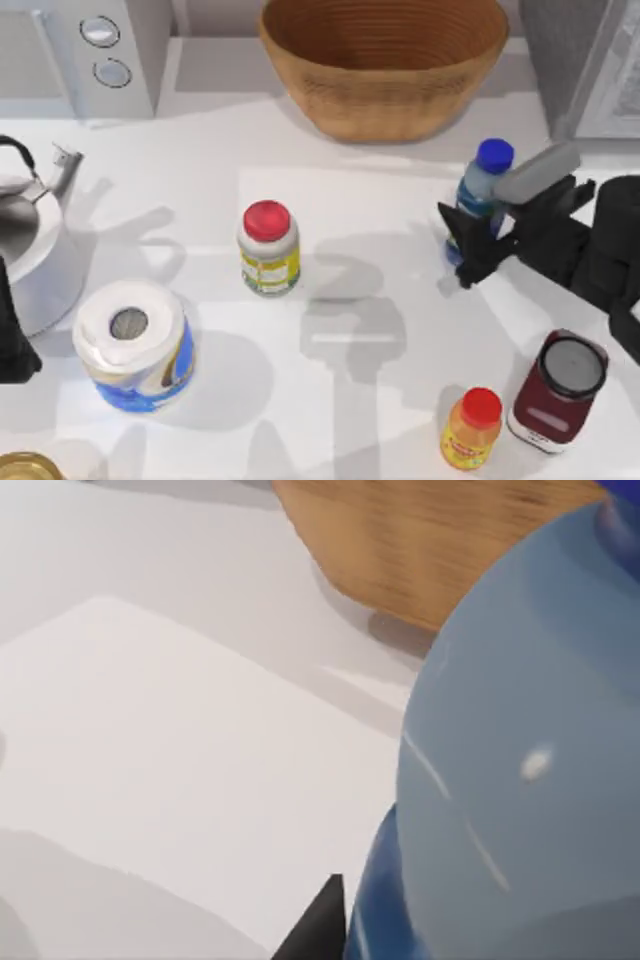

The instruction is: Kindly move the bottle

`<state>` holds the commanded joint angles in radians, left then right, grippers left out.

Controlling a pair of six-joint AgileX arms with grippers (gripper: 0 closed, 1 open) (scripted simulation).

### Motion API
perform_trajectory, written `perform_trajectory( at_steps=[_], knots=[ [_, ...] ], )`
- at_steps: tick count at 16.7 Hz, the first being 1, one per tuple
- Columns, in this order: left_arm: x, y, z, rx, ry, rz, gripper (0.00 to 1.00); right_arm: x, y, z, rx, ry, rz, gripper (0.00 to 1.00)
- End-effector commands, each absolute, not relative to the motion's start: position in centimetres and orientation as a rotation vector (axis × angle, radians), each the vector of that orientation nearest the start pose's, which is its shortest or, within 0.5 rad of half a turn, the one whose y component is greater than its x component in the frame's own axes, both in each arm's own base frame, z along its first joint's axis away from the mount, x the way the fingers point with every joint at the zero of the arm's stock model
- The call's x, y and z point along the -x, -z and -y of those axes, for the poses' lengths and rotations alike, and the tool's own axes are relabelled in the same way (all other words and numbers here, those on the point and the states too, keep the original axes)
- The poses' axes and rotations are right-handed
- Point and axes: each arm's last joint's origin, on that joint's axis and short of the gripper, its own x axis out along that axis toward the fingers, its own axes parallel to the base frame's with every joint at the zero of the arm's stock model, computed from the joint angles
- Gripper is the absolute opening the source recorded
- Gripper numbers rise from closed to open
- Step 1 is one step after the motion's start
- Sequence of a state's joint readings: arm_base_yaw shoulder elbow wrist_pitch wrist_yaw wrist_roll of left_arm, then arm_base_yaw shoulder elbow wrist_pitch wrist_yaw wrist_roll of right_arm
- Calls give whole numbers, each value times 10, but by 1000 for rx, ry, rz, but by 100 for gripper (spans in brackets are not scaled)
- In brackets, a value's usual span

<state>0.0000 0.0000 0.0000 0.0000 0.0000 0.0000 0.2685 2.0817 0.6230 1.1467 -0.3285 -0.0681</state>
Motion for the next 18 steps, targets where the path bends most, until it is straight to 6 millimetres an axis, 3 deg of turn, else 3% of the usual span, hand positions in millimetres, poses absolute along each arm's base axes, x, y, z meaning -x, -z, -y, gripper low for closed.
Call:
perform_trajectory(
  at_steps=[6,10,13,18],
  knots=[
    [-106,-160,1,0,0,0,100,-284,-89,-11,26,-290,-276,0],
    [-106,-160,1,0,0,0,100,-260,-103,34,3,-75,-221,0],
    [-106,-160,1,0,0,0,100,-249,-106,53,-9,27,-206,0],
    [-106,-160,1,0,0,0,100,-248,-105,55,-13,37,-210,0]
  ],
)
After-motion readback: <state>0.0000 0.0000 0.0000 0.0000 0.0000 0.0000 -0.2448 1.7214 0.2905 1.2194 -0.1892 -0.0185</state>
